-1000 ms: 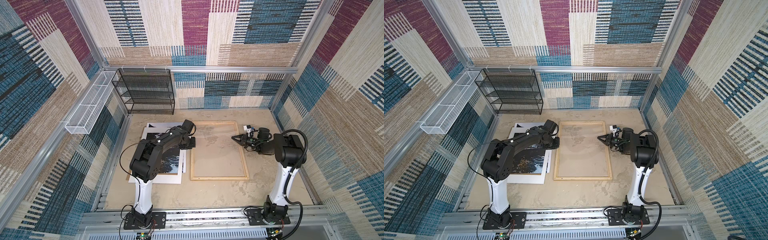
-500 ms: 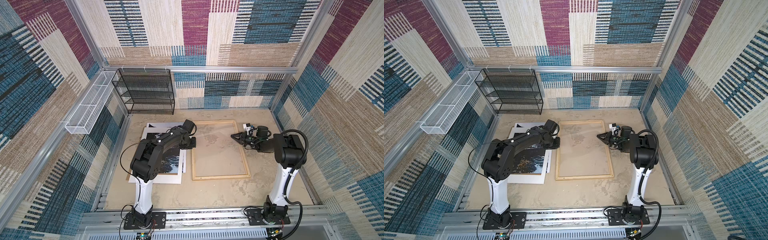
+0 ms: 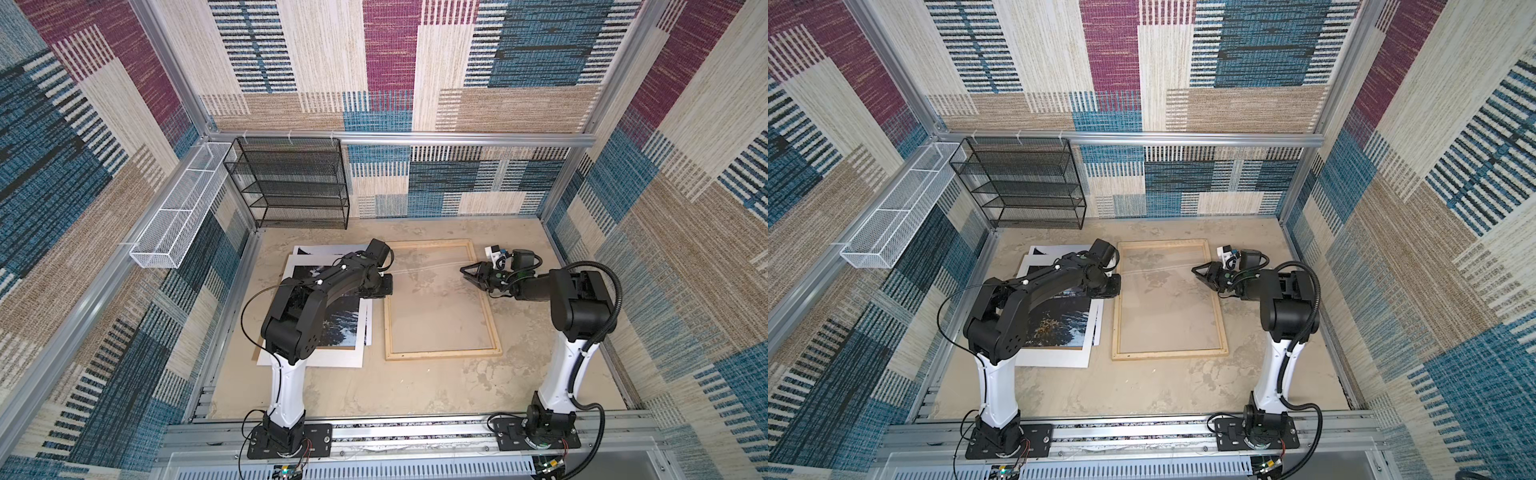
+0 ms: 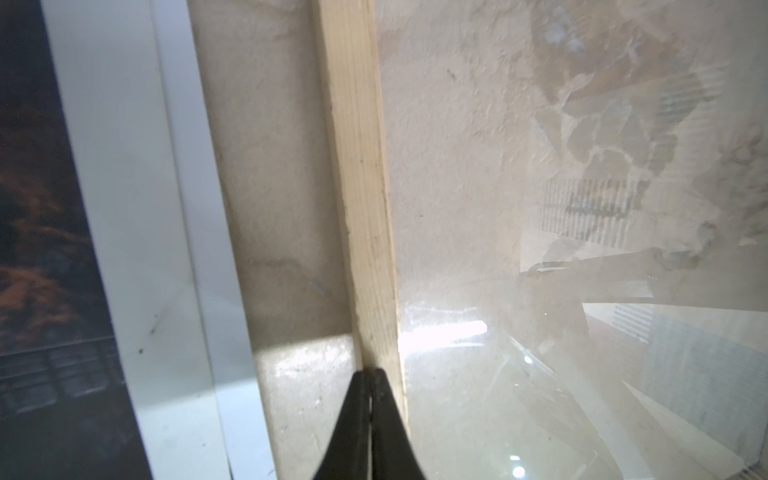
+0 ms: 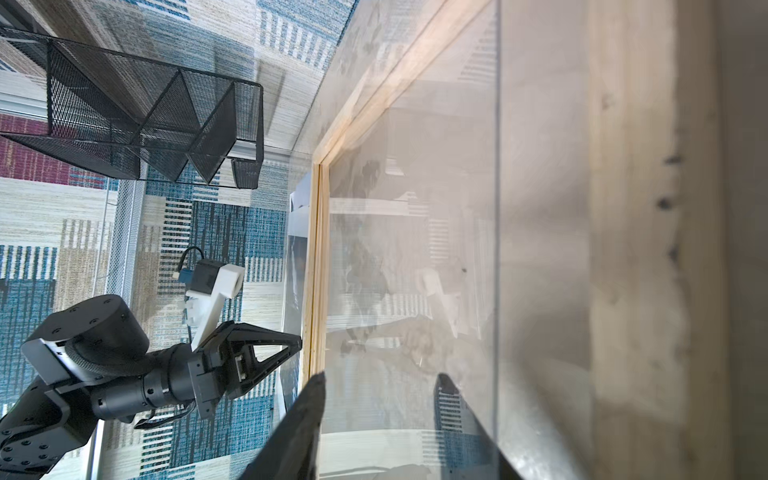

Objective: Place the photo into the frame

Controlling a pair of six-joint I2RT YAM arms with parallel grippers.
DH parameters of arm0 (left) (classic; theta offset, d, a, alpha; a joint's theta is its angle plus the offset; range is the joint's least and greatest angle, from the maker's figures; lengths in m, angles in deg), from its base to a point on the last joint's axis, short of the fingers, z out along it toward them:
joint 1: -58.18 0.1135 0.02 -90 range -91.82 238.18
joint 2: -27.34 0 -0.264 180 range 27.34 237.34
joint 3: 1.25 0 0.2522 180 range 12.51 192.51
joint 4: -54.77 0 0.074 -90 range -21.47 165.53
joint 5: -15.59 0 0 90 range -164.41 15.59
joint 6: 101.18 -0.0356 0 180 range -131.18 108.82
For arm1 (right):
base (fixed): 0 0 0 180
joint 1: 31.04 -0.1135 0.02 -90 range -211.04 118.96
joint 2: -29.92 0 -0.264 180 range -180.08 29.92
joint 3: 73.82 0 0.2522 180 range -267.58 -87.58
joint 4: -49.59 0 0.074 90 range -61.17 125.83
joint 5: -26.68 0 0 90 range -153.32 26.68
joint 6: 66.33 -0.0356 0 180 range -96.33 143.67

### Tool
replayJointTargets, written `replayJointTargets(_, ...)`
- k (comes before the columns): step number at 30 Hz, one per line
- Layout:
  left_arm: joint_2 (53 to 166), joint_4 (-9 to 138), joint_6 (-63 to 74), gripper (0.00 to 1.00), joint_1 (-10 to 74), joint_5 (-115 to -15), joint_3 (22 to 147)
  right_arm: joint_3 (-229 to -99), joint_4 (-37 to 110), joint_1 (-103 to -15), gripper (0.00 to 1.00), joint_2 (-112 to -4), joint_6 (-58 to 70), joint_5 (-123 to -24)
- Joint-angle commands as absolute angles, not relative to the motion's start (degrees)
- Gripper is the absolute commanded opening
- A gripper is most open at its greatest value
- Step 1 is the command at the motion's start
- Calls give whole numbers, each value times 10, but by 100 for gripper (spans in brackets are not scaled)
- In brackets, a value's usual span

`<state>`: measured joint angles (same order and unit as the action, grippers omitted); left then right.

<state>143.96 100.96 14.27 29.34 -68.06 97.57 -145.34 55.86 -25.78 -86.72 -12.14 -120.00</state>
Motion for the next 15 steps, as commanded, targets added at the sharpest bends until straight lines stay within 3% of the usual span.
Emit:
replayJointTargets(1,1444,1018,134,8,292,-672,973,-1459,539,-258,51,-856,-95,-1186)
replayJointTargets(11,1442,1018,135,10,292,-675,970,-1469,489,-265,61,-835,-58,-1149)
replayJointTargets(15,1439,1018,134,17,292,-676,970,-1478,469,-271,62,-830,-46,-1136)
